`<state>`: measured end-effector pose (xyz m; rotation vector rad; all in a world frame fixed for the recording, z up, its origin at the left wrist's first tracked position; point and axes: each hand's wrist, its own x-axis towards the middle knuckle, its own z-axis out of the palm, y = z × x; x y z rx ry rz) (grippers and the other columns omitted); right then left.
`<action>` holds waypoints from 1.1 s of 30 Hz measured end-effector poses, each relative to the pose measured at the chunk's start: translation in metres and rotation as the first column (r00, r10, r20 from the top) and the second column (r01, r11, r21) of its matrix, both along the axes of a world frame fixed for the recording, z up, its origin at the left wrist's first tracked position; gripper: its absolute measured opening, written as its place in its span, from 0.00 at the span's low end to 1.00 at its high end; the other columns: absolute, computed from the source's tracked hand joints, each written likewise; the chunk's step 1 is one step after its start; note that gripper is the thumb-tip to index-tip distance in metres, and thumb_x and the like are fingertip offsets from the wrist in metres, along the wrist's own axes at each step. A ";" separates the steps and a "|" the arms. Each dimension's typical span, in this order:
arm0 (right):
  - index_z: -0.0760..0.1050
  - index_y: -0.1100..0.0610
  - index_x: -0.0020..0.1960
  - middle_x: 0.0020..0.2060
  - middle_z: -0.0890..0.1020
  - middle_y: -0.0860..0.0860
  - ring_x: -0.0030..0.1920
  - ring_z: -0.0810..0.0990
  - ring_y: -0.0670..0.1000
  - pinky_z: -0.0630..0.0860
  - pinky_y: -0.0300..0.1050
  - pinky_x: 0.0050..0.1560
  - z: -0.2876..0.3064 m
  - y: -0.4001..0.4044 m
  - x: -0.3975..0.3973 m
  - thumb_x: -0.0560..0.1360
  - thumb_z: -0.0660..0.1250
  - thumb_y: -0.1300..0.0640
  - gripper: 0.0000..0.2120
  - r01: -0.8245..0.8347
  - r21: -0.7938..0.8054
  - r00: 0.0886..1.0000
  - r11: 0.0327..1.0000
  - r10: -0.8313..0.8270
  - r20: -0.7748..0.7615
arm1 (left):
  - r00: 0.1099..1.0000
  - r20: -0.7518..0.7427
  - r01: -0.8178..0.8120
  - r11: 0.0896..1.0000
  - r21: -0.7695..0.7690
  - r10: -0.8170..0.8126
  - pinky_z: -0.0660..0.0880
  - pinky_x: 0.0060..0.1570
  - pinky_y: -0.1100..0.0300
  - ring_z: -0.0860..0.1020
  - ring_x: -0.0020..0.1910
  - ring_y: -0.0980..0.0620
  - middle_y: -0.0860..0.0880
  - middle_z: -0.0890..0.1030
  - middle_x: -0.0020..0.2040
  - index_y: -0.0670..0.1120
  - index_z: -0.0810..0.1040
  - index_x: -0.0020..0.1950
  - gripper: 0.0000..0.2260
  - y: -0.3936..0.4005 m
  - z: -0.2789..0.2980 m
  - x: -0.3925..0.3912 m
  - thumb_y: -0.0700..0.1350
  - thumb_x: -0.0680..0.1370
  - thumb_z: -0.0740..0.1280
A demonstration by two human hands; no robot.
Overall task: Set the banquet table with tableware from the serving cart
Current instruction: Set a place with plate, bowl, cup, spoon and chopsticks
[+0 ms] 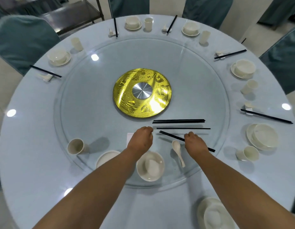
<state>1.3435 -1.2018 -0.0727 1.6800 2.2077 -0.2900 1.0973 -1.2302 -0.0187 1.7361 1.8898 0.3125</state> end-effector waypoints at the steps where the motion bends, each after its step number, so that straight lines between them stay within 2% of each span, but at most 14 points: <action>1: 0.72 0.59 0.59 0.55 0.75 0.55 0.50 0.78 0.53 0.74 0.43 0.47 0.001 -0.002 0.004 0.75 0.63 0.67 0.13 0.009 0.004 1.000 1.000 -0.009 0.000 | 1.000 -0.004 0.010 1.000 -0.003 -0.010 0.72 0.47 0.55 0.78 0.52 0.43 0.43 0.81 0.51 0.42 0.79 0.56 0.13 -0.002 0.002 0.004 0.40 0.80 0.56; 5: 0.73 0.59 0.56 0.52 0.76 0.54 0.48 0.78 0.53 0.71 0.43 0.45 0.002 -0.016 0.020 0.74 0.62 0.69 0.13 0.053 0.012 0.999 0.999 -0.053 -0.002 | 0.998 -0.030 0.046 0.999 -0.027 -0.047 0.68 0.39 0.57 0.77 0.45 0.42 0.44 0.78 0.43 0.42 0.76 0.45 0.10 -0.008 0.008 0.016 0.39 0.79 0.56; 8: 0.73 0.59 0.55 0.52 0.76 0.54 0.49 0.77 0.53 0.70 0.43 0.44 -0.002 -0.028 0.034 0.73 0.61 0.70 0.14 0.075 0.021 0.997 0.997 -0.075 0.005 | 0.998 -0.035 0.060 0.998 -0.036 -0.061 0.66 0.38 0.57 0.76 0.44 0.42 0.46 0.74 0.39 0.44 0.72 0.41 0.09 -0.012 0.010 0.028 0.39 0.79 0.56; 12: 0.73 0.59 0.55 0.52 0.76 0.54 0.50 0.76 0.53 0.67 0.42 0.44 -0.003 -0.036 0.052 0.73 0.59 0.70 0.13 0.144 0.038 0.989 0.989 -0.142 -0.040 | 0.994 -0.036 0.099 0.993 -0.059 -0.101 0.76 0.47 0.51 0.78 0.49 0.42 0.43 0.80 0.47 0.39 0.78 0.51 0.11 -0.018 0.011 0.047 0.38 0.79 0.56; 15: 0.73 0.61 0.55 0.52 0.76 0.55 0.50 0.76 0.55 0.67 0.43 0.44 0.010 -0.046 0.076 0.74 0.59 0.69 0.12 0.237 0.031 0.967 0.971 -0.232 -0.110 | 0.989 -0.025 0.144 0.987 -0.068 -0.146 0.76 0.51 0.51 0.78 0.52 0.42 0.43 0.81 0.52 0.40 0.79 0.55 0.13 -0.021 0.014 0.070 0.38 0.79 0.56; 18: 0.72 0.61 0.56 0.53 0.75 0.55 0.52 0.76 0.55 0.68 0.43 0.45 0.021 -0.063 0.108 0.75 0.60 0.66 0.11 0.327 0.032 0.937 0.944 -0.320 -0.140 | 0.977 -0.015 0.209 0.975 -0.073 -0.211 0.75 0.51 0.53 0.78 0.52 0.43 0.43 0.81 0.52 0.40 0.79 0.55 0.13 -0.026 0.014 0.100 0.38 0.78 0.56; 20: 0.72 0.61 0.55 0.53 0.75 0.55 0.52 0.76 0.55 0.68 0.43 0.46 0.029 -0.085 0.133 0.75 0.60 0.65 0.09 0.389 0.033 0.913 0.920 -0.381 -0.148 | 0.970 0.007 0.242 0.966 -0.092 -0.242 0.75 0.51 0.55 0.78 0.53 0.43 0.43 0.80 0.53 0.41 0.79 0.58 0.14 -0.034 0.013 0.126 0.38 0.79 0.56; 22: 0.73 0.60 0.54 0.53 0.75 0.56 0.54 0.76 0.55 0.70 0.43 0.50 0.028 -0.108 0.154 0.76 0.59 0.65 0.09 0.404 0.016 0.907 0.915 -0.398 -0.134 | 0.961 0.028 0.276 0.954 -0.119 -0.274 0.75 0.50 0.57 0.78 0.53 0.44 0.44 0.80 0.53 0.41 0.78 0.59 0.13 -0.043 0.009 0.149 0.39 0.80 0.56; 24: 0.73 0.60 0.54 0.54 0.76 0.56 0.54 0.76 0.55 0.69 0.42 0.51 0.025 -0.134 0.173 0.76 0.59 0.66 0.09 0.438 0.007 0.893 0.899 -0.433 -0.123 | 0.949 0.034 0.316 0.936 -0.157 -0.314 0.76 0.51 0.55 0.78 0.52 0.44 0.43 0.80 0.52 0.41 0.78 0.58 0.13 -0.053 0.005 0.174 0.38 0.80 0.56; 29: 0.73 0.61 0.52 0.51 0.76 0.56 0.48 0.77 0.55 0.66 0.40 0.43 0.008 -0.190 0.196 0.75 0.59 0.66 0.08 0.540 -0.051 0.826 0.840 -0.541 -0.156 | 0.922 0.080 0.386 0.902 -0.192 -0.378 0.76 0.53 0.54 0.78 0.53 0.42 0.41 0.80 0.53 0.41 0.79 0.58 0.13 -0.079 -0.015 0.223 0.40 0.79 0.57; 33: 0.73 0.61 0.53 0.50 0.76 0.56 0.47 0.77 0.55 0.66 0.41 0.41 -0.005 -0.217 0.197 0.76 0.60 0.65 0.07 0.587 -0.077 0.790 0.806 -0.591 -0.164 | 0.916 0.106 0.401 0.896 -0.188 -0.388 0.75 0.53 0.57 0.79 0.54 0.43 0.42 0.82 0.54 0.42 0.80 0.60 0.14 -0.092 -0.031 0.245 0.39 0.79 0.58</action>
